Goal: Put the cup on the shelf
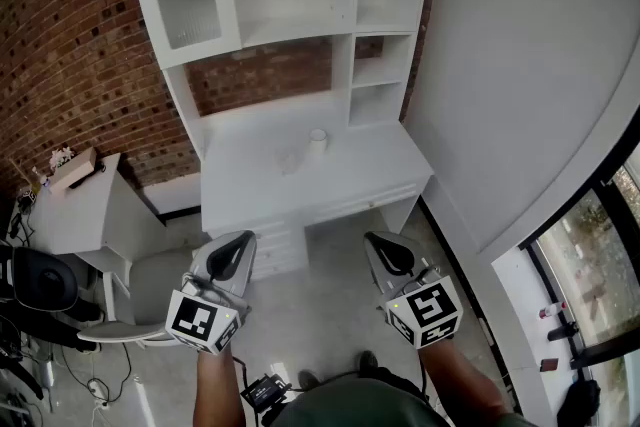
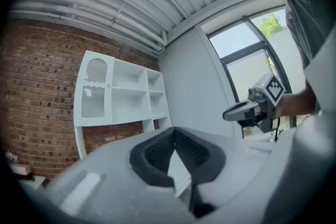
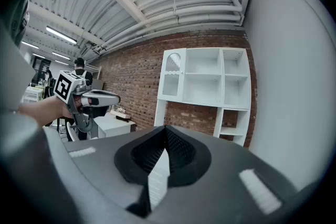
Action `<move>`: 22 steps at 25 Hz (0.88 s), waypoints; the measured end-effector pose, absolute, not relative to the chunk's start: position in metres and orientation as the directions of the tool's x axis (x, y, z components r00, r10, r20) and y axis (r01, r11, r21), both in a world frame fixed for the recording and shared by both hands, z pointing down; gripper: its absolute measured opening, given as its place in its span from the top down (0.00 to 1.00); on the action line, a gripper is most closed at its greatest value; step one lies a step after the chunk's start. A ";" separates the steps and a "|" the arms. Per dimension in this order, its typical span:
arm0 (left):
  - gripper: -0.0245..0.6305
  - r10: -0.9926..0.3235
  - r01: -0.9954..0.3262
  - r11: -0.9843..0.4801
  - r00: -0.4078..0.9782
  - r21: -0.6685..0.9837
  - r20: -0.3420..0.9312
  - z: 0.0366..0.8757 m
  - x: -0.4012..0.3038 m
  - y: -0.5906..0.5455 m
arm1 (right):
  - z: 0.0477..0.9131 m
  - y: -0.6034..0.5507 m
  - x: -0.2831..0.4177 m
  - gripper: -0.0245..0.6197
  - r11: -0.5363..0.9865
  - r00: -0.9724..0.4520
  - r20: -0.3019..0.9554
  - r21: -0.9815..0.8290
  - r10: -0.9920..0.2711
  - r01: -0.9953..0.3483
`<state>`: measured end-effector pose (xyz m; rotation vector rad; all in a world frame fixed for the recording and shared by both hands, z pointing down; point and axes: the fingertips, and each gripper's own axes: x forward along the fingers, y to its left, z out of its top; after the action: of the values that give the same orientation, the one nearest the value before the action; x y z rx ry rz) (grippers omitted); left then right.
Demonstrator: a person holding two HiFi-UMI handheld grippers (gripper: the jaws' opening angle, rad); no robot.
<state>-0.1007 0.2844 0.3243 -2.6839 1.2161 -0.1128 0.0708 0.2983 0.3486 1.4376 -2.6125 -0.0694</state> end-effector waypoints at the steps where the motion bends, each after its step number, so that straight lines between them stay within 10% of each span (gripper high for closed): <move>1: 0.96 -0.751 -0.736 -0.645 0.660 -0.205 -0.009 0.325 -0.101 0.283 | 0.349 0.297 0.071 0.95 0.537 -0.525 0.117 0.116 -0.843 -0.836; 22: 0.96 -0.738 -0.725 -0.661 0.675 -0.195 -0.009 0.335 -0.135 0.267 | 0.359 0.281 0.041 0.95 0.516 -0.506 0.125 0.065 -0.854 -0.854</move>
<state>-0.1350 0.2671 0.3347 -2.7053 1.1929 -0.1053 0.0413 0.2813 0.3593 1.4804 -2.6101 0.0076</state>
